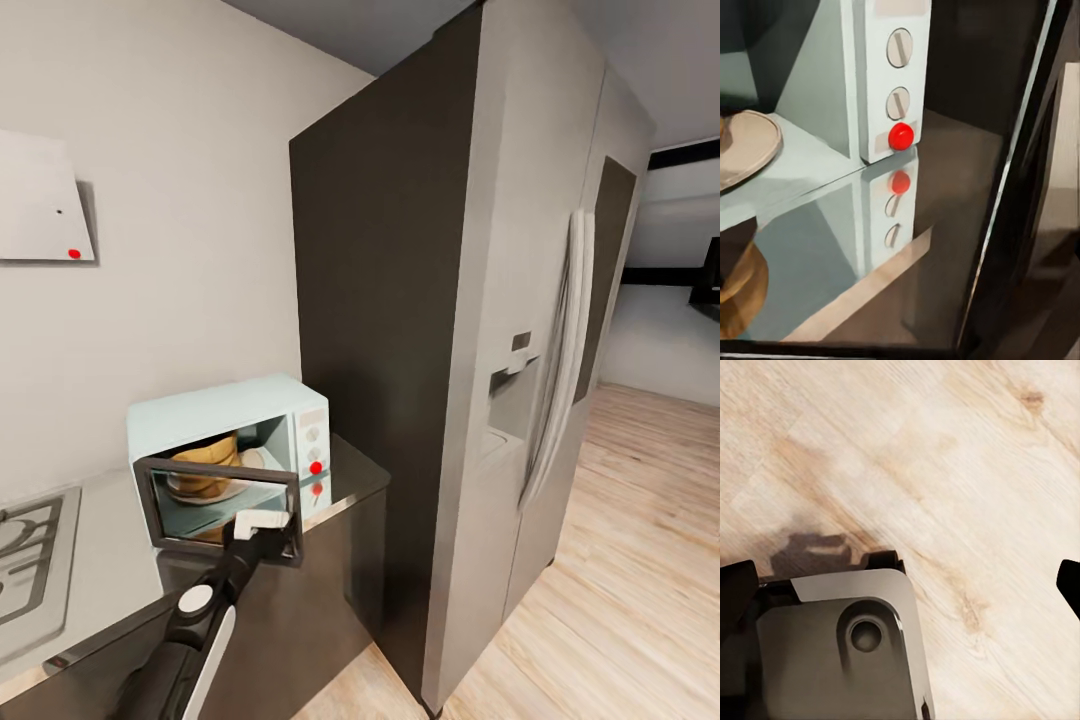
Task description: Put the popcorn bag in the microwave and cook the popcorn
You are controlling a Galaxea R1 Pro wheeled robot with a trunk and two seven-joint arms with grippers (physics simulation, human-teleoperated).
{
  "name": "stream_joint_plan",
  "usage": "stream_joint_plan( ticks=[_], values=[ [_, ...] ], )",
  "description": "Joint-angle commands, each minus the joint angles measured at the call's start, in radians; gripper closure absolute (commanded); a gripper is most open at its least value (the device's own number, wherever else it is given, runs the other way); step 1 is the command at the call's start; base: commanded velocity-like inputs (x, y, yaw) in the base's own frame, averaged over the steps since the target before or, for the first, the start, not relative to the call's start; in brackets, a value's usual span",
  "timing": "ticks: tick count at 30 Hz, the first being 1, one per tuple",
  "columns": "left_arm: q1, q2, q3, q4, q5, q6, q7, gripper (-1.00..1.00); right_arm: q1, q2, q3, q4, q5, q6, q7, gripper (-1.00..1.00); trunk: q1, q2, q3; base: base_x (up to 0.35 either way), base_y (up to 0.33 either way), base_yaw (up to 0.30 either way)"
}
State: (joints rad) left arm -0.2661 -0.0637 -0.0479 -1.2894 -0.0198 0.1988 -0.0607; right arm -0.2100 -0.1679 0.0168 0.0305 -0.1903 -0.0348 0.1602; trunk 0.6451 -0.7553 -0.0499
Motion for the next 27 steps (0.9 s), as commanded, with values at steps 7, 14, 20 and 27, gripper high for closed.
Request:
stream_joint_plan(
  ticks=[7, 14, 20, 27],
  values=[
    [-0.001, 0.055, -0.002, -0.014, -0.003, 0.007, -0.129, -1.0, -0.002, 0.001, 0.003, 0.003, -0.009, -0.004, 0.006, -1.0, 0.0, -0.002, -0.002, 0.0, 0.0, 0.0],
    [-0.001, 0.077, 0.014, -0.014, -0.005, 0.006, -0.164, -1.0, -0.002, 0.002, 0.005, 0.003, -0.008, -0.004, 0.005, -1.0, 0.0, -0.002, -0.002, 0.0, 0.0, 0.0],
    [-0.001, 0.069, 0.081, -0.008, -0.01, 0.005, -0.043, -1.0, -0.002, 0.002, 0.005, 0.003, -0.008, -0.004, 0.006, -1.0, 0.0, -0.002, -0.002, 0.0, 0.0, 0.0],
    [-0.001, 0.067, 0.022, 0.049, -0.014, 0.004, -0.007, -1.0, -0.002, 0.002, 0.005, 0.003, -0.008, -0.004, 0.005, -1.0, 0.0, -0.002, -0.002, 0.217, 0.0, 0.0]
  ],
)
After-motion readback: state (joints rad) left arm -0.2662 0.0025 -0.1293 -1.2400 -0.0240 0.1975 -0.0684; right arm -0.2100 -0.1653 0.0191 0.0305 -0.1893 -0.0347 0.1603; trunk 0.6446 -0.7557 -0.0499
